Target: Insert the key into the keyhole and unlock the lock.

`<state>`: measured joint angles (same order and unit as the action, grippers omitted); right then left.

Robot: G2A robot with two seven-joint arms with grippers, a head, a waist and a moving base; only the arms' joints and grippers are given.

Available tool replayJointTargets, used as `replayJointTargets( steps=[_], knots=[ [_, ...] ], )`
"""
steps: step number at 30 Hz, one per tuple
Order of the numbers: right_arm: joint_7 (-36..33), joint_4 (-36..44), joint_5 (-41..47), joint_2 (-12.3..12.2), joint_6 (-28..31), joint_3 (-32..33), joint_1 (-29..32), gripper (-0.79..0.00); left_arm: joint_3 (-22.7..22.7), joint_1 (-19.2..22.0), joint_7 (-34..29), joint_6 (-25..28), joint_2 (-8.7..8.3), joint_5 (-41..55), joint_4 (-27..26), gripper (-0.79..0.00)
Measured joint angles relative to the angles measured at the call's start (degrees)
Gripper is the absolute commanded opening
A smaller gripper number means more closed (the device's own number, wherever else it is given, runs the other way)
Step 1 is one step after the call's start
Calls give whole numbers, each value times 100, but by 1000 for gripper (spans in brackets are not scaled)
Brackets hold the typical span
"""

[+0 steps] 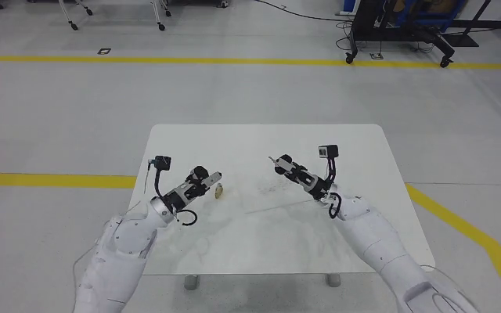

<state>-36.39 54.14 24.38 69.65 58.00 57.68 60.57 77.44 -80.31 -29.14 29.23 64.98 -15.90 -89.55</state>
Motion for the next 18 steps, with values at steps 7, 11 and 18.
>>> replayJointTargets(
  steps=[7, 11, 18],
  knots=[
    [12, 192, -69, -90, 0, 288, 183, -785, -25, 200, -574, 295, -138, -2432, -405, 0],
    [11, 192, -68, -90, 0, 289, 183, -785, -324, 684, -829, 532, -139, -3358, -140, 0],
    [11, 192, -68, -90, 0, 290, 183, -785, -905, 1305, -1341, 652, -89, -3784, 430, 0]
  ],
)
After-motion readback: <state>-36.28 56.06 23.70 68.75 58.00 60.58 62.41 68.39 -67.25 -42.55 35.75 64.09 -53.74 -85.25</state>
